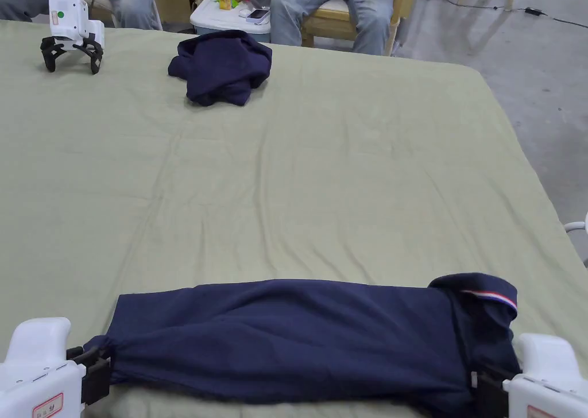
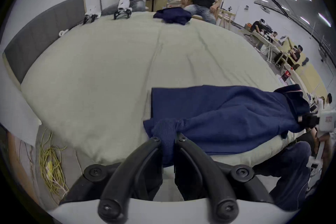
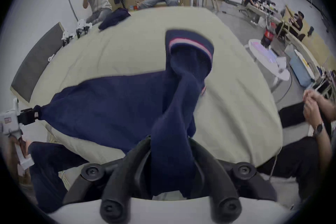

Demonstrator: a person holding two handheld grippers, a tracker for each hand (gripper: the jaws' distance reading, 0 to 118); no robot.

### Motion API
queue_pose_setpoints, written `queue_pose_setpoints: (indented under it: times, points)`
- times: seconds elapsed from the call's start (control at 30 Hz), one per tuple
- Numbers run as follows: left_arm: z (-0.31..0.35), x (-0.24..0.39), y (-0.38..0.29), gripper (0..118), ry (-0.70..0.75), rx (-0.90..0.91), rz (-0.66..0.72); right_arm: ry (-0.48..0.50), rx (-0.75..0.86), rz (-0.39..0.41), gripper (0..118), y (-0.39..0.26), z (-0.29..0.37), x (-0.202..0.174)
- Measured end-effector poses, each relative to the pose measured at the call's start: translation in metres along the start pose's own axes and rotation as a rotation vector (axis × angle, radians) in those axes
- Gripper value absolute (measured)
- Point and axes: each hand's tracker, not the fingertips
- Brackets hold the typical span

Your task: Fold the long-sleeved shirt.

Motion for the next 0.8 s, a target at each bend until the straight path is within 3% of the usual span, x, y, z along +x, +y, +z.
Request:
queue_pose_setpoints:
  times: [0.2, 0.4, 0.43, 0.47, 0.5, 0.53, 0.57, 0.67, 0.8]
  points:
    - [-0.013, 0.006, -0.005, 6, 0.027, -0.031, -0.063, -0.038, -0.036, -0.016, 16, -0.008, -0.024, -0.001]
    - [-0.015, 0.007, -0.004, 8, 0.046, -0.065, -0.068, -0.057, -0.076, 0.022, 16, -0.008, -0.034, -0.004]
    - [-0.014, 0.007, -0.003, 10, 0.051, -0.064, -0.076, -0.05, -0.064, 0.019, 22, -0.008, -0.028, -0.002]
    - [-0.01, 0.008, -0.004, 16, 0.057, -0.058, -0.082, -0.049, -0.048, 0.018, 38, -0.009, -0.023, -0.001]
    - [-0.005, 0.008, -0.003, 24, 0.066, -0.05, -0.091, -0.055, -0.03, 0.021, 58, -0.009, -0.017, -0.001]
    - [0.0, 0.007, -0.002, 36, 0.071, -0.038, -0.09, -0.055, -0.008, 0.026, 87, -0.008, -0.009, 0.0]
    - [0.002, 0.003, -0.002, 54, 0.068, -0.025, -0.083, -0.041, 0.008, 0.026, 111, -0.006, -0.001, 0.001]
    - [0.023, 0.003, 0.007, 91, 0.055, 0.027, -0.076, -0.006, 0.124, 0.036, 112, 0.005, 0.038, -0.006]
    - [0.061, 0.022, 0.031, 97, -0.024, 0.153, -0.083, -0.008, 0.251, 0.094, 112, 0.02, 0.076, -0.022]
